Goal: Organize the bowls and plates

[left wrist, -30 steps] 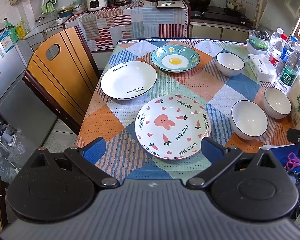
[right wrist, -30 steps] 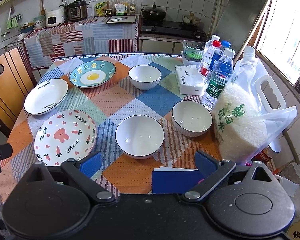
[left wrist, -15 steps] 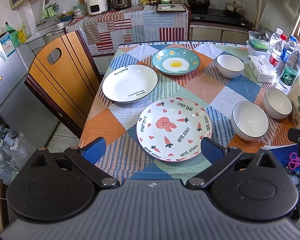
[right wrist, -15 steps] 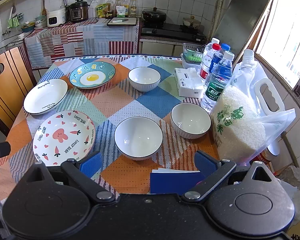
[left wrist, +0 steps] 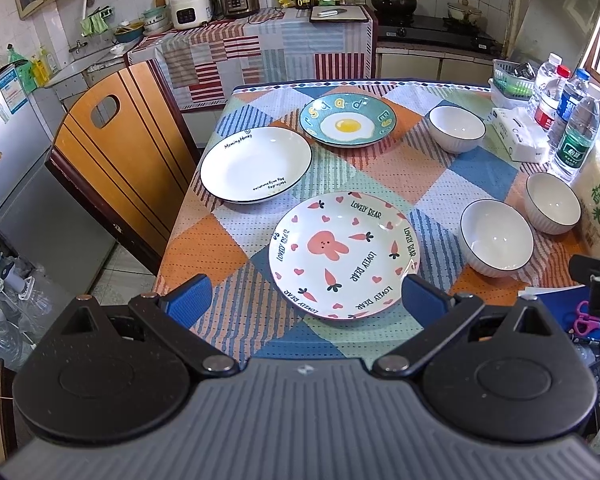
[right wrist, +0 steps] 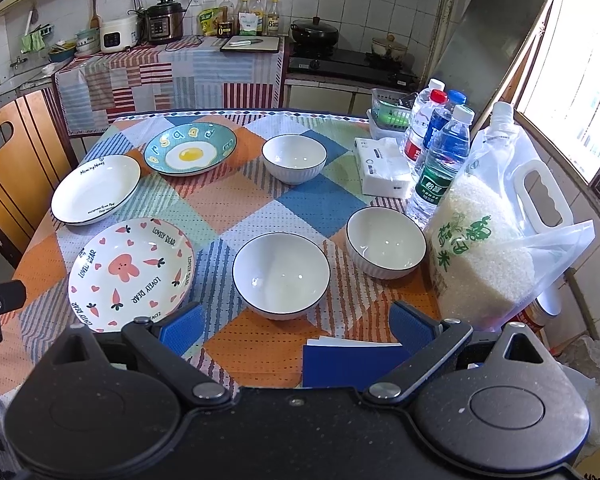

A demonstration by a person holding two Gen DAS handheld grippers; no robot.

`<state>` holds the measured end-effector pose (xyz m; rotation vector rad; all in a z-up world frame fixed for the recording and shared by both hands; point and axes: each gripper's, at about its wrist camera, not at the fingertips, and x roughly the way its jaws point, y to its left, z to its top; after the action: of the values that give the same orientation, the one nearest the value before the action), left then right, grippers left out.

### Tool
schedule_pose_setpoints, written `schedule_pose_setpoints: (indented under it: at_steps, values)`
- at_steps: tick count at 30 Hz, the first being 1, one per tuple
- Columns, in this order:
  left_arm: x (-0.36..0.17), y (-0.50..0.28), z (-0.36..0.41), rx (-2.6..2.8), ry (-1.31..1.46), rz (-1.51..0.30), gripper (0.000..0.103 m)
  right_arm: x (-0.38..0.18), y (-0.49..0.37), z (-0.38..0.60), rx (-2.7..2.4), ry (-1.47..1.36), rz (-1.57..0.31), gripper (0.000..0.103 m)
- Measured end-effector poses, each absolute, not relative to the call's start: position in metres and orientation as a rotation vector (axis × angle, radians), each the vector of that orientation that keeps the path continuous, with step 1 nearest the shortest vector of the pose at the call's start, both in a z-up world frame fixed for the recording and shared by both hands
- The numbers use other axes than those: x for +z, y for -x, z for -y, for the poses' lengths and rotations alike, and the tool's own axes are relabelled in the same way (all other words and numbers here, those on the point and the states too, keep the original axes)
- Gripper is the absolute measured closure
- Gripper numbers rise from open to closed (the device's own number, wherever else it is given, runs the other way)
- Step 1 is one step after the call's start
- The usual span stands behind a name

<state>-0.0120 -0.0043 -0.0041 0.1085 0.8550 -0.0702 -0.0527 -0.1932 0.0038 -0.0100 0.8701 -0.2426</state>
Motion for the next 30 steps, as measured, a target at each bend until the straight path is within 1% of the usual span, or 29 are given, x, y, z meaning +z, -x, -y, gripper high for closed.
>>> schedule_pose_setpoints:
  at_steps: [17,21,25,27,30]
  values:
    - [-0.005,0.014,0.003,-0.078,-0.106,-0.856,0.001,0.002,0.053,0.191,-0.223,0.008,-0.832,0.003]
    - [-0.008,0.01,-0.001,-0.09,-0.107,-0.865,0.001,0.0,0.052,0.19,-0.221,0.036,-0.756,0.003]
    - [-0.016,-0.002,-0.007,-0.075,-0.132,-0.861,0.001,-0.011,0.05,0.191,-0.19,0.072,-0.582,0.003]
    - [-0.021,-0.009,-0.009,-0.062,-0.153,-0.853,0.001,-0.017,0.045,0.193,-0.153,0.071,-0.523,0.003]
    - [-0.029,-0.021,-0.014,-0.061,-0.179,-0.857,0.001,-0.024,0.031,0.198,-0.061,-0.007,-0.544,0.003]
